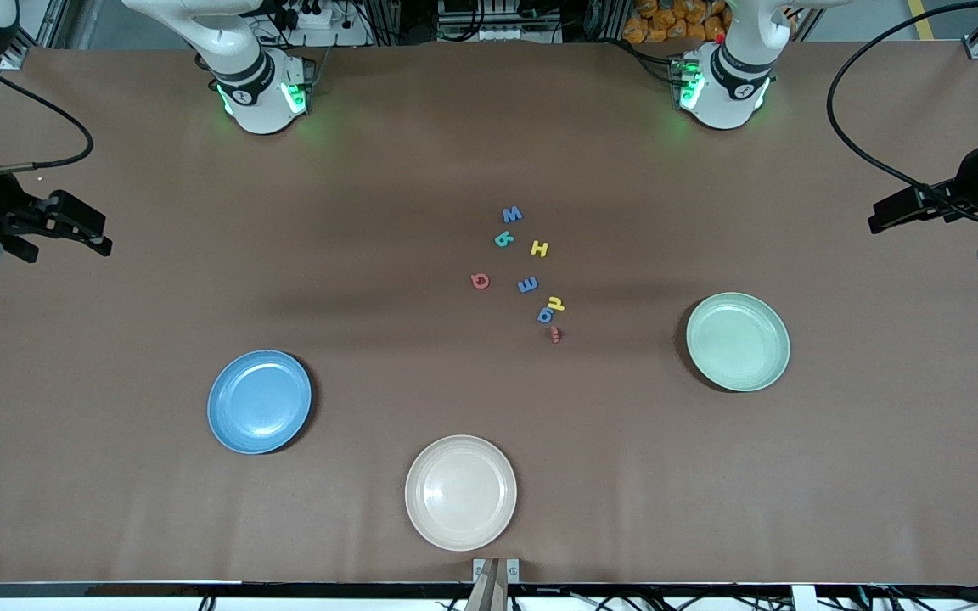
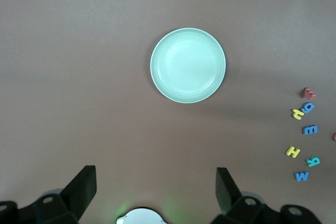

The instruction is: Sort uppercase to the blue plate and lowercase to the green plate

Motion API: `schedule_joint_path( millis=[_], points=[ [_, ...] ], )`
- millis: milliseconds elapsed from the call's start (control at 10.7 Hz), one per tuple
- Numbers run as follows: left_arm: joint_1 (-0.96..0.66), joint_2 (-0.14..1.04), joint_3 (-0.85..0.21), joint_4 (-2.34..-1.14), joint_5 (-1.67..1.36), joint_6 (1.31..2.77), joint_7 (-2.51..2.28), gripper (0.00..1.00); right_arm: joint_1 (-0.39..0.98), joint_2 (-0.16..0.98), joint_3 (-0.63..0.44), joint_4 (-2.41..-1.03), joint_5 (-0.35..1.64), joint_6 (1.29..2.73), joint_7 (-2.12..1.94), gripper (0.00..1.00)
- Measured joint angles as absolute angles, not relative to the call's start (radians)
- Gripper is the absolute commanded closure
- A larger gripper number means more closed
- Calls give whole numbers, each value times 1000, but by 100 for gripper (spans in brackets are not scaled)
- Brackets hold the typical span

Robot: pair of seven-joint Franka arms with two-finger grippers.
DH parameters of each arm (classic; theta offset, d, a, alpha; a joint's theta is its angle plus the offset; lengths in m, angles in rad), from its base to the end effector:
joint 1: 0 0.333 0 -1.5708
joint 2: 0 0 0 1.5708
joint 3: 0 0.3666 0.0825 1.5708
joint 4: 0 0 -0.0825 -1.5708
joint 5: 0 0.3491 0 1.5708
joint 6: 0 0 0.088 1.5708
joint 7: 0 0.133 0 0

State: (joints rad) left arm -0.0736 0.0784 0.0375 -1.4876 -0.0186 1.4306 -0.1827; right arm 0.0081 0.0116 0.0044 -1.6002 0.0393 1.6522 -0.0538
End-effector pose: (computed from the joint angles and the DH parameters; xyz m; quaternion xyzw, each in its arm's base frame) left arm 0.5284 -0.0227 0.6326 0.9950 0.0724 -0.0681 0.0004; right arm 0.5321 0.0116 0.6375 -0.9991 -0.0319 -0.0206 0.0192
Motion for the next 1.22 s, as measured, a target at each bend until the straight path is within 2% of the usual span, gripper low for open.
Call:
schedule_joint_path(
  millis=[1215],
  points=[
    [-77,74,1,-1499,-19,1431,-199,0,8,-7,1,-1603,39,1593,-53,0]
  ],
)
